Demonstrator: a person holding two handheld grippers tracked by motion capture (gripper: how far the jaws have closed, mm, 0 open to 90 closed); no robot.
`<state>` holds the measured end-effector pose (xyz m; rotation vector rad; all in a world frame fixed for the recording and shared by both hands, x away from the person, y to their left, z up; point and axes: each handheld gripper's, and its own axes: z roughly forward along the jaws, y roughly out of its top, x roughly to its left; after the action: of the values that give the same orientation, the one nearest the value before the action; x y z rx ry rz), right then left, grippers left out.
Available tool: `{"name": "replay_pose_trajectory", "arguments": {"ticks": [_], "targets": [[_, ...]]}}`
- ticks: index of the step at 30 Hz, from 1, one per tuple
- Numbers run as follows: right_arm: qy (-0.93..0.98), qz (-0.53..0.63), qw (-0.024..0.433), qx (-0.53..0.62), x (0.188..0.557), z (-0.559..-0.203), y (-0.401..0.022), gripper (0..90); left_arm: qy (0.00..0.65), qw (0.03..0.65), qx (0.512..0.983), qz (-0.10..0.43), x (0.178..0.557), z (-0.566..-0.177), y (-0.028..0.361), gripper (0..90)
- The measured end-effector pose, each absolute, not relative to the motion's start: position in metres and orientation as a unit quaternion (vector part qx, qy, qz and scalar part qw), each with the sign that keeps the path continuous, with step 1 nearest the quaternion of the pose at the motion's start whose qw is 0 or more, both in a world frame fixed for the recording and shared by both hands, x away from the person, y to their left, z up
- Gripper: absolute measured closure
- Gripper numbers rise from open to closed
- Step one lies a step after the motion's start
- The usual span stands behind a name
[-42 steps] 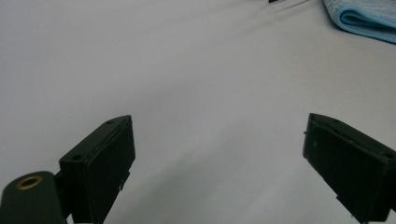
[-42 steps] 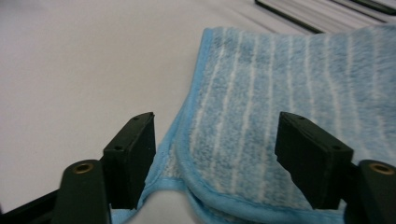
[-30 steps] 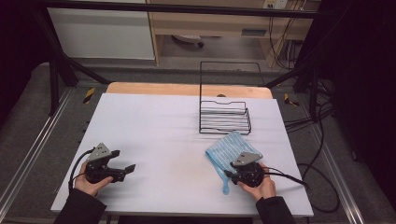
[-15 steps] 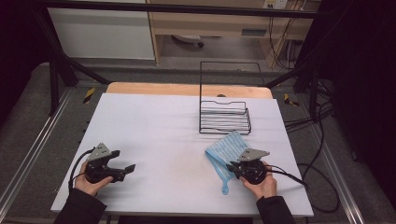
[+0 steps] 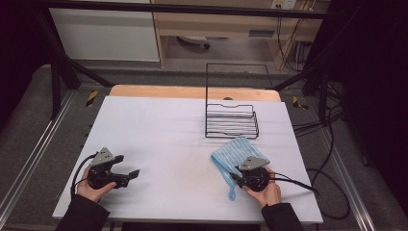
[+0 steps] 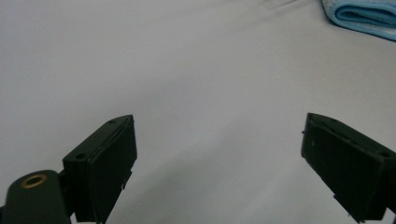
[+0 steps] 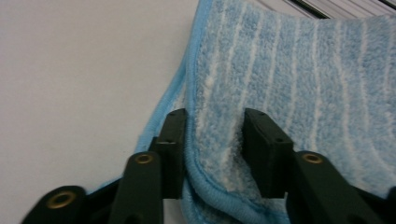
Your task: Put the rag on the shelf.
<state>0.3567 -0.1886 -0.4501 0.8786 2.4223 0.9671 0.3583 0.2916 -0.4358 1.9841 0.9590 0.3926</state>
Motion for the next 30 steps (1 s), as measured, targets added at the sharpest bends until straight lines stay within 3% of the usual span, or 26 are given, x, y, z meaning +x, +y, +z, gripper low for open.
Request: {"name": "replay_pose_trajectory", "arguments": {"ticks": [5, 19, 22, 23, 24, 26, 30], "targets": [[0.864, 0.34, 0.191, 0.318, 0.358, -0.448, -0.189, 79.3, 0.385, 0.437, 0.798, 0.157, 0.358, -0.436, 0.292, 10.6], [0.846, 0.381, 0.142, 0.346, 0.355, -0.434, -0.177, 80.3, 0.385, 0.437, 0.798, 0.156, 0.359, -0.436, 0.292, 10.7], [0.85, 0.376, 0.131, 0.344, 0.355, -0.444, -0.171, 75.5, 0.386, 0.436, 0.798, 0.156, 0.359, -0.436, 0.292, 10.7], [0.851, 0.379, 0.132, 0.338, 0.354, -0.448, -0.169, 67.7, 0.386, 0.436, 0.798, 0.156, 0.359, -0.436, 0.292, 10.7], [0.851, 0.379, 0.132, 0.338, 0.354, -0.448, -0.169, 67.7, 0.386, 0.437, 0.798, 0.156, 0.359, -0.436, 0.292, 10.7], [0.849, 0.386, 0.135, 0.334, 0.351, -0.452, -0.167, 58.7, 0.386, 0.437, 0.797, 0.156, 0.359, -0.436, 0.292, 10.8], [0.853, 0.384, 0.153, 0.318, 0.348, -0.455, -0.166, 57.8, 0.386, 0.436, 0.798, 0.156, 0.358, -0.436, 0.291, 10.7]]}}
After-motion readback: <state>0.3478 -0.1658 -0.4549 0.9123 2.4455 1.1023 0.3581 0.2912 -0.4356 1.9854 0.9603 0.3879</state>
